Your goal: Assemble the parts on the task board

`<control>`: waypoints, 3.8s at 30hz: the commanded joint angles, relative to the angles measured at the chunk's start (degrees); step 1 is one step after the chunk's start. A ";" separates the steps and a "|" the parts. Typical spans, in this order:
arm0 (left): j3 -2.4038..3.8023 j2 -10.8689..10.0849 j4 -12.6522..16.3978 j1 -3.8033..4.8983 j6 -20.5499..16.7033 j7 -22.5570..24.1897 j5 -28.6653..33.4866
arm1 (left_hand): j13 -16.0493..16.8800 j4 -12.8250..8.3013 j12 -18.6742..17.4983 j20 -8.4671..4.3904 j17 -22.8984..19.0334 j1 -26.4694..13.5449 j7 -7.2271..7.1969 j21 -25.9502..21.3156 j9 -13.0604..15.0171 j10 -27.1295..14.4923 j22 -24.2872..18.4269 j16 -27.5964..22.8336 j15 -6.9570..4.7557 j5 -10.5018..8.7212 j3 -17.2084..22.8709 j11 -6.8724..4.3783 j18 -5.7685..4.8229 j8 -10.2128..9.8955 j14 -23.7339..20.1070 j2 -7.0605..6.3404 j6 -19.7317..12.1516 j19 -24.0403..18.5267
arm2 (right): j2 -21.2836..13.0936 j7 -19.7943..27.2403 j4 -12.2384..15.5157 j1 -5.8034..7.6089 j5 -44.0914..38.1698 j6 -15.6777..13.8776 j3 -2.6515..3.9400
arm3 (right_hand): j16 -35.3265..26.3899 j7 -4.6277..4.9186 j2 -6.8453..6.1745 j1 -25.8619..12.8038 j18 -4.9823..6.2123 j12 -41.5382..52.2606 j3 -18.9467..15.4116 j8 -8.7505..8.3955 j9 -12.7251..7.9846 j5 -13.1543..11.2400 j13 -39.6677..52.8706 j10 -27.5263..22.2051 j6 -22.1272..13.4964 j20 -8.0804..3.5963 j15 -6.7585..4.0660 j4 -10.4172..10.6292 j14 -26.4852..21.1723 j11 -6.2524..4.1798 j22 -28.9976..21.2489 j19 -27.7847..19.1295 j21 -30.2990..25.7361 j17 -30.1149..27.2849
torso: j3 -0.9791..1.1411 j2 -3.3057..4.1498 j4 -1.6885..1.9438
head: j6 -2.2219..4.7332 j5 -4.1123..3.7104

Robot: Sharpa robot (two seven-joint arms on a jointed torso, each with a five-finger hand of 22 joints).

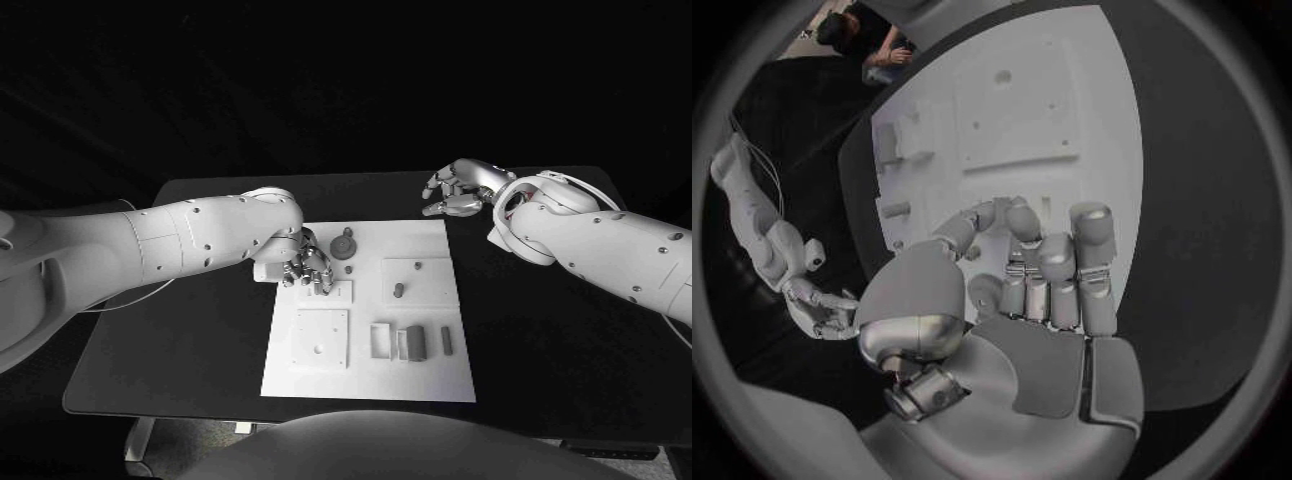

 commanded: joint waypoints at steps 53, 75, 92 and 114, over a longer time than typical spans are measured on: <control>-0.01 0.15 -0.36 -0.43 -1.12 0.80 -0.97 | -0.30 1.29 0.40 0.51 -0.04 -7.06 0.67 -0.78 4.34 1.76 0.78 0.29 -0.70 -28.03 3.21 -2.18 2.77 4.93 -0.73 -6.62 3.07 -0.51 | -0.44 -0.10 0.81 0.01 -0.18 1.47 0.03 | -0.36 0.61 0.27 0.34 1.36 -0.33 -0.18 -0.49 0.12 -0.09 -0.22 -1.09 0.22 -0.17 0.19 -0.20 0.11 0.56 0.58 -0.20 -0.35 -0.04 | -0.04 -0.02 0.05 | 0.00 -0.28; 0.46 -7.53 5.36 5.05 -5.07 2.62 0.44 | -1.21 -4.49 -1.92 0.19 -1.16 -12.55 2.07 -3.56 4.05 -2.24 -0.29 -2.17 0.41 -27.98 -5.41 -0.90 3.42 2.43 -4.06 -3.55 -1.22 -3.86 | -1.28 -0.07 0.38 0.01 -0.18 1.19 0.03 | -0.36 0.64 0.26 0.30 1.36 -0.31 -0.21 -0.57 0.13 -0.09 -0.25 -1.16 0.13 -0.14 0.21 -0.17 0.07 0.58 0.58 -0.22 -0.36 -0.03 | -0.06 -0.09 0.15 | 0.80 -0.25; 1.46 -0.45 -9.37 6.36 -9.06 6.31 -4.17 | -7.22 -4.89 -11.08 2.67 -7.15 -6.42 6.61 -11.41 -0.84 -6.80 -5.03 -12.12 4.91 -26.10 -4.54 3.59 2.60 -3.04 -7.32 -0.91 -10.11 -7.80 | -0.81 -0.23 0.04 0.00 -0.18 1.53 0.03 | -0.34 0.66 0.28 0.26 1.36 -0.27 -0.22 -0.61 0.14 -0.09 -0.28 -1.18 0.07 -0.13 0.23 -0.12 0.06 0.60 0.59 -0.21 -0.36 -0.01 | -0.02 0.21 -0.17 | 2.10 -0.04; 1.40 4.98 -16.79 3.01 -5.76 6.69 -11.26 | -7.63 -0.88 -11.52 2.74 -7.24 -10.31 6.47 -12.23 -1.98 -6.54 -5.20 -12.25 4.83 -27.93 -4.88 3.46 3.02 -2.61 -7.37 -4.22 -9.86 -7.55 | -0.59 -0.29 0.45 0.00 -0.18 1.63 0.03 | -0.32 0.68 0.33 0.20 1.36 -0.23 -0.24 -0.65 0.16 -0.09 -0.31 -1.20 0.05 -0.11 0.25 -0.04 0.05 0.62 0.59 -0.20 -0.36 0.00 | -0.11 0.40 -0.32 | 2.45 -0.10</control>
